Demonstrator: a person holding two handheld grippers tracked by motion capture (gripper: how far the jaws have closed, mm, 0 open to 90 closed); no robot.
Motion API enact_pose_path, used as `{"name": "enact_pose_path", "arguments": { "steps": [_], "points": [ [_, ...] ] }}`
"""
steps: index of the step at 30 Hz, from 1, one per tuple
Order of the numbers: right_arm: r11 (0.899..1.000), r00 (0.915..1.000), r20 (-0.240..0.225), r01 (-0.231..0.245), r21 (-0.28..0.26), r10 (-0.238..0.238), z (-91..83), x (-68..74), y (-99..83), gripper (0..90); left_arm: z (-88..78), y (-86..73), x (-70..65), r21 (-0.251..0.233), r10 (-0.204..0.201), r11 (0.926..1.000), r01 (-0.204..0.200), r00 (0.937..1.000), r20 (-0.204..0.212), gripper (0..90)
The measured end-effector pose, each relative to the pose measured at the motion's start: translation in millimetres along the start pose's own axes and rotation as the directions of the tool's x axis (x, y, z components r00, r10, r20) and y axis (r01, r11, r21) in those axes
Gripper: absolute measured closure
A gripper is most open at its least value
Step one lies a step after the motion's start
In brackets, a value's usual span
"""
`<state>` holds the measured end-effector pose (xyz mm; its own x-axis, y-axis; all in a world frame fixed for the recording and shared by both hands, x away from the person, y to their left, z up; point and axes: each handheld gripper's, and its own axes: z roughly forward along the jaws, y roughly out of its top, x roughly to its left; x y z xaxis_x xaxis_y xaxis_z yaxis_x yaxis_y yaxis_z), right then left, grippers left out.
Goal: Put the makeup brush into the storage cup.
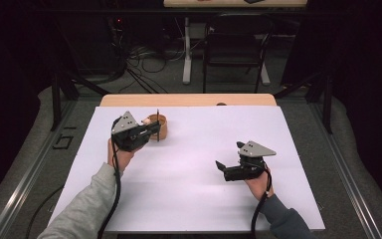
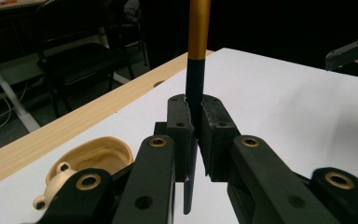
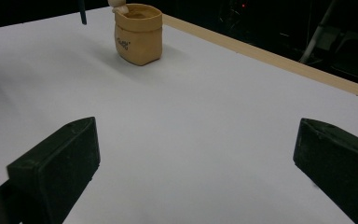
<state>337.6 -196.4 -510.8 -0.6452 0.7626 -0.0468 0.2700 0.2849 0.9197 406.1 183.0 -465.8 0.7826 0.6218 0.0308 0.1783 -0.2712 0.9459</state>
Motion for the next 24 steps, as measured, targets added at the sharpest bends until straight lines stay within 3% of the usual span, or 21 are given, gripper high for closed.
{"name": "enact_pose_path", "arguments": {
  "steps": [24],
  "points": [
    [1.000,1.0000,0.002,-0.008,-0.002,0.008,-0.2,-1.1,0.1,0.0,8.4,20.0,13.2,-0.008,0.010,0.9999,-0.011,0.9998,-0.019,83.4]
  ]
}}
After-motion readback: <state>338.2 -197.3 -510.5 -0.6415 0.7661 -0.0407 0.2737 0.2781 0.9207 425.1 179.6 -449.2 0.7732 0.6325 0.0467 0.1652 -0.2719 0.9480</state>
